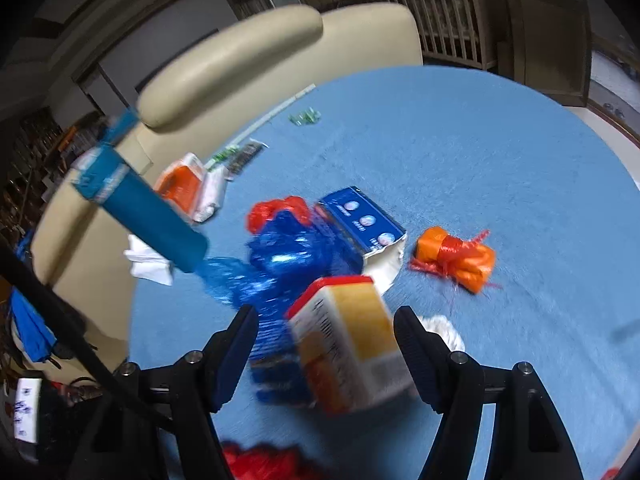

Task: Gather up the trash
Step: 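Grasp the white-and-orange medicine box with the right gripper while the left gripper reaches the red bag, then grasp the red plastic bag with the left gripper while the right gripper lifts the box, then carry the red bag and medicine box over the wastebasket and open both grippers, then grasp the white tissue with the right gripper while the left gripper grasps the blue printed box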

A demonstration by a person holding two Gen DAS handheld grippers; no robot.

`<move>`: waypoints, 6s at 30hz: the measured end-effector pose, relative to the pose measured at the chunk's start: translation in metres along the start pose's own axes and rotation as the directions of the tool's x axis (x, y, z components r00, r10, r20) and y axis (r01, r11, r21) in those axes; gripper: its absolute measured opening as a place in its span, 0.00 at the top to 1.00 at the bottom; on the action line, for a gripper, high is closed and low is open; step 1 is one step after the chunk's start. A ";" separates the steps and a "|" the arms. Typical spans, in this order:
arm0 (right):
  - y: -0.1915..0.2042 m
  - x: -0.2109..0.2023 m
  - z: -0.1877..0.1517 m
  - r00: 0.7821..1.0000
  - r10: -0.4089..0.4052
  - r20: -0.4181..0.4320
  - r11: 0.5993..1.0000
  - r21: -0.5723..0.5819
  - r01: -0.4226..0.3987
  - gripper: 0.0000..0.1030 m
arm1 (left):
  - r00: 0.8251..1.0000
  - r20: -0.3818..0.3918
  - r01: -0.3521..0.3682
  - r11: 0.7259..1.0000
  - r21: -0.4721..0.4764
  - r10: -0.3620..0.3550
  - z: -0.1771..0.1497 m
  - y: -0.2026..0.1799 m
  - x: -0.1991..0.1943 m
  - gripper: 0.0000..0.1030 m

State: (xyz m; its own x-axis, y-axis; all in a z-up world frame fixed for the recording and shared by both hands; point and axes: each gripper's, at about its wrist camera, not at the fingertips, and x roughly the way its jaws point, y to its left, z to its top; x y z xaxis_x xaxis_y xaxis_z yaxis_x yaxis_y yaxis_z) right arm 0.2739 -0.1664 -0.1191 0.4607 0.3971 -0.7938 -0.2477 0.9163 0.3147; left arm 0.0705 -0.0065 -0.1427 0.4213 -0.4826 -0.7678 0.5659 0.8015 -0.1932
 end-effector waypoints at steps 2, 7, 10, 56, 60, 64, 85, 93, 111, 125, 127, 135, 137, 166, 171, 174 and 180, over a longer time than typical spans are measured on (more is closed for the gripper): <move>-0.005 0.017 0.002 0.999 0.016 -0.043 1.000 0.003 -0.016 0.29 | 1.000 -0.005 -0.008 1.000 -0.012 0.008 -0.004 0.008 -0.002 0.30; -0.008 0.032 -0.012 0.995 0.059 -0.079 0.998 0.013 -0.058 0.56 | 1.000 -0.007 -0.024 0.999 -0.020 0.024 -0.007 0.019 -0.008 0.30; -0.009 0.020 -0.023 0.996 0.080 -0.037 0.996 0.048 -0.078 0.74 | 1.000 -0.007 -0.029 1.000 -0.006 0.029 -0.003 0.017 -0.007 0.30; -0.126 -0.237 -0.248 0.934 -0.144 0.327 0.846 0.530 -0.055 0.51 | 0.985 -0.168 0.022 0.955 0.296 0.029 0.035 -0.067 0.079 0.56; -0.135 -0.255 -0.263 0.916 -0.176 0.361 0.830 0.555 -0.059 0.51 | 0.991 -0.131 0.006 0.959 0.284 0.032 0.041 -0.081 0.067 0.63; -0.130 -0.262 -0.264 0.905 -0.209 0.370 0.840 0.541 -0.027 0.51 | 0.993 -0.046 -0.088 0.933 0.349 0.111 0.053 -0.116 0.043 0.63; -0.148 -0.327 -0.314 0.825 -0.368 0.429 0.829 0.553 0.082 0.51 | 0.975 0.158 -0.216 0.835 0.507 0.156 0.104 -0.284 -0.006 0.63; -0.173 -0.342 -0.337 0.811 -0.395 0.431 0.797 0.601 0.069 0.51 | 0.981 0.132 -0.191 0.799 0.571 0.141 0.101 -0.322 0.009 0.63; -0.205 -0.352 -0.358 0.814 -0.417 0.405 0.755 0.653 0.062 0.50 | 0.988 0.053 -0.149 0.764 0.628 0.148 0.102 -0.364 0.049 0.63; -0.231 -0.353 -0.383 0.828 -0.411 0.382 0.710 0.704 0.028 0.50 | 0.991 0.009 -0.105 0.746 0.658 0.132 0.102 -0.394 0.073 0.62; -0.233 -0.354 -0.386 0.831 -0.404 0.382 0.706 0.708 0.018 0.50 | 0.994 -0.008 -0.080 0.752 0.655 0.113 0.103 -0.398 0.076 0.62; -0.240 -0.344 -0.388 0.850 -0.364 0.381 0.685 0.728 -0.033 0.46 | 0.992 -0.123 0.077 0.796 0.600 -0.003 0.102 -0.396 0.091 0.45; -0.242 -0.340 -0.387 0.855 -0.343 0.388 0.677 0.733 -0.060 0.43 | 0.991 -0.130 0.084 0.812 0.578 -0.010 0.102 -0.390 0.091 0.41; -0.127 -0.258 -0.252 0.923 -0.130 0.363 0.887 0.459 -0.056 0.38 | 0.959 0.019 -0.283 0.947 0.154 0.284 0.065 -0.119 -0.007 0.36; -0.087 -0.218 -0.207 0.947 -0.077 0.310 0.927 0.373 -0.047 0.38 | 0.946 0.002 -0.325 0.945 0.020 0.325 0.050 -0.053 -0.017 0.36; -0.066 -0.186 -0.175 0.961 -0.049 0.273 0.948 0.317 -0.041 0.38 | 0.942 -0.014 -0.336 0.941 -0.045 0.336 0.042 -0.022 -0.020 0.36; -0.047 -0.116 -0.116 0.981 -0.037 0.190 0.968 0.251 -0.012 0.38 | 0.957 -0.038 -0.291 0.945 -0.149 0.289 0.034 0.020 -0.021 0.36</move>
State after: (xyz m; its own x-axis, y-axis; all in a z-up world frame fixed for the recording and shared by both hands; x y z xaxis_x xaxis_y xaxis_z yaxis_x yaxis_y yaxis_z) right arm 0.1329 -0.2615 -0.1026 0.6232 0.3658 -0.6913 -0.0316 0.8949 0.4451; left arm 0.0968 0.0079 -0.1095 0.5396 -0.2165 -0.8136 0.3065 0.9506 -0.0498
